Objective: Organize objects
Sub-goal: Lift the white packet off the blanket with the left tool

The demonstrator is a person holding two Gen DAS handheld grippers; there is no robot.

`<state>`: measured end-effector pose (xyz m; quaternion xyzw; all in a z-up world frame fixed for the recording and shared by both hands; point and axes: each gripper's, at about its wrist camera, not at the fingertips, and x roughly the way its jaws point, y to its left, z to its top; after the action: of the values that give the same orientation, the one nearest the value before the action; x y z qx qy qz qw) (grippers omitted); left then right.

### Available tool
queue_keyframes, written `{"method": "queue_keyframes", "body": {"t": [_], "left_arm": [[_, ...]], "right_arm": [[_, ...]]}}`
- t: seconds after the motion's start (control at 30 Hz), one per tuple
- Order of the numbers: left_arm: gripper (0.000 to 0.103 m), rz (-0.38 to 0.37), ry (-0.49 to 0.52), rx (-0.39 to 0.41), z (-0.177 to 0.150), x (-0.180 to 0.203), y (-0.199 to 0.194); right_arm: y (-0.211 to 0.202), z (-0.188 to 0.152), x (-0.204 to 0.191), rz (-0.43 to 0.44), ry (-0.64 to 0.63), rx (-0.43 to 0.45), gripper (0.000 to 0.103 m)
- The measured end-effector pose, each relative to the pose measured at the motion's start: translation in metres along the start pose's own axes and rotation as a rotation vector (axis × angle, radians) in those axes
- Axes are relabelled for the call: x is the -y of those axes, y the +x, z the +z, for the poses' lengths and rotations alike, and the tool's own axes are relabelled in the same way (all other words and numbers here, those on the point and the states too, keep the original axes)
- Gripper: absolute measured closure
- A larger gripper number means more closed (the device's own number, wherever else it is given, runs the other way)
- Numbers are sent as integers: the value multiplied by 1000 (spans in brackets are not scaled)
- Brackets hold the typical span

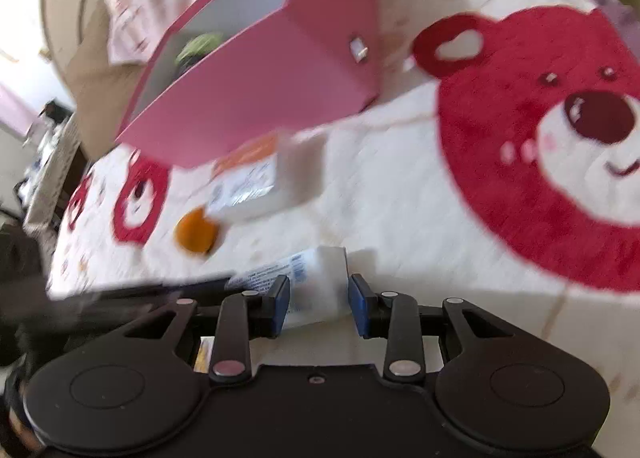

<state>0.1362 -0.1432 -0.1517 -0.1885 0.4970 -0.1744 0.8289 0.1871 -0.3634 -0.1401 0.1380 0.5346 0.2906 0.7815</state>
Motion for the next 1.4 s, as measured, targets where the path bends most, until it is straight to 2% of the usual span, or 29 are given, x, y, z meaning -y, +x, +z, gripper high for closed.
{"method": "queue_keyframes", "body": {"t": [0.13, 0.27, 0.4, 0.43, 0.47, 0.5, 0.53, 0.67, 0.77, 0.83, 0.93, 1.0, 1.07, 1.17, 1.23, 1.33, 1.4], "left_arm": [[67, -40, -40, -26, 0, -3, -1], [66, -14, -23, -37, -1, 1, 2], [66, -16, -93, -101, -4, -4, 11], [69, -27, -112, -104, -6, -6, 12], [69, -29, -133, -101, -7, -9, 12], [77, -26, -147, -92, -7, -11, 11], [81, -27, -160, -77, -7, -13, 9], [84, -49, -184, -52, -4, -21, 4], [84, -36, -167, -46, -4, -20, 5], [83, -22, -167, -36, -6, -22, 4], [81, 19, -159, 18, -8, -26, 3], [81, 28, -138, 32, -9, -31, 4], [81, -8, -188, 26, -9, -38, 3], [81, -83, -243, 18, -9, -44, 2], [81, -124, -255, -5, -12, -44, 3], [80, -116, -245, -7, -15, -39, 9], [80, -112, -231, 6, -16, -36, 11]], "right_arm": [[-5, -3, -18, -57, -107, 31, 64], [-1, -5, -19, -78, -130, 7, 63], [4, -12, -25, -137, -214, -9, 55], [6, -13, -27, -144, -236, -17, 54], [8, -15, -29, -147, -250, -20, 54], [9, -16, -32, -155, -270, -18, 52], [8, -18, -35, -151, -297, -9, 47], [1, -25, -51, -131, -407, 55, 36], [3, -28, -57, -130, -449, 54, 32], [10, -31, -58, -177, -475, 41, 23], [20, -32, -55, -277, -492, 26, 22], [28, -30, -52, -307, -476, 24, 17], [34, -29, -52, -300, -457, 9, 15], [35, -36, -60, -320, -520, 9, 15], [33, -37, -63, -291, -530, 11, 15], [31, -36, -64, -226, -480, 13, 15], [32, -36, -63, -229, -470, 19, 17]]}}
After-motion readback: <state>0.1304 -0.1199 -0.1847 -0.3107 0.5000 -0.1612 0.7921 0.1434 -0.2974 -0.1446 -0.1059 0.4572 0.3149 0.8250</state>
